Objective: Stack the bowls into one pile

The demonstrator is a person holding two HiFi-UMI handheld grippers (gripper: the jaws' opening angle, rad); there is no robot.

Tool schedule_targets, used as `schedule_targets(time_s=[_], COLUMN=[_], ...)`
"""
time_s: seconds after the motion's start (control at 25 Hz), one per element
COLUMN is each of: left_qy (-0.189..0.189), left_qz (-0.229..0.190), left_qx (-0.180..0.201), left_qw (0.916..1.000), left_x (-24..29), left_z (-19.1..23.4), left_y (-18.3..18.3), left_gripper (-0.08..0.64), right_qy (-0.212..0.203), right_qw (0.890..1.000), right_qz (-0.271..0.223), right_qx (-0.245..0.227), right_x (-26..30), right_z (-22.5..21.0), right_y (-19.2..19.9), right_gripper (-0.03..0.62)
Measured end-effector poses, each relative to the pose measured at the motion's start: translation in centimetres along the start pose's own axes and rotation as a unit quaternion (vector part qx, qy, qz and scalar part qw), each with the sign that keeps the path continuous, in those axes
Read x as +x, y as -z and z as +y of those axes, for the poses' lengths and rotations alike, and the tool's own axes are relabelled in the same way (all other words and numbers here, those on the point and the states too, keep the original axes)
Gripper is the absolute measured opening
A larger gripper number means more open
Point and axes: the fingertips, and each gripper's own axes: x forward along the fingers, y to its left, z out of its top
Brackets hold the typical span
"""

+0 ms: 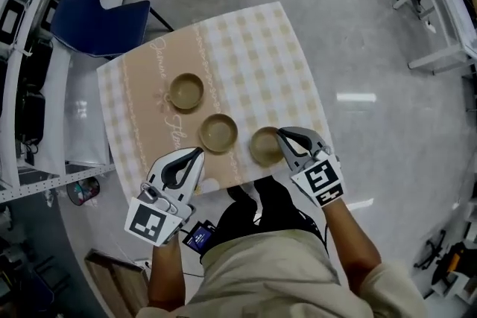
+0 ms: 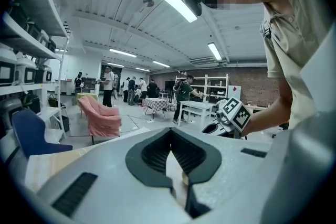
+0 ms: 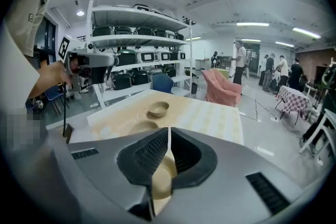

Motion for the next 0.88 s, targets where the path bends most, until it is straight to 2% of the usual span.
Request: schedule_targets(time_s=[0.28,0.32,0.36,0.8,0.88], left_qy=[-0.018,-0.020,-0.022,-0.036,-0.039], left_qz=[0.022,0.025,0.026,0.031,0.031], left_qx=[-0.017,-0.019,-0.021,-0.044,-0.047], left_qw=[0.9994,0.9993,0.9992,0.9979,0.9976], left_x=[2.2,2.5,2.7,3.7,3.7], left_z=[2.4,2.7,3.0,5.2,5.6], left_y=[3.0,3.4,3.7,6.5,6.8], left_gripper=[0.006,0.006,0.006,0.006,0.007], right_qy=[-0.040,-0.043,-0.046,-0.056,-0.057], right_qw=[0.997,0.996,0.995,0.988,0.986], right_qz=[0.070,0.078,0.086,0.146,0.154], right_qx=[0.007,0.008,0.009,0.000,-0.002], right_x=[4.8,5.4,5.8,8.8,9.1], right_z=[-1.0,-1.1,-1.2,-1.7,-1.8], right_y=[5.8,6.5,7.2,11.4,11.8], right_gripper=[0.012,0.069,0.100,0.098,0.067])
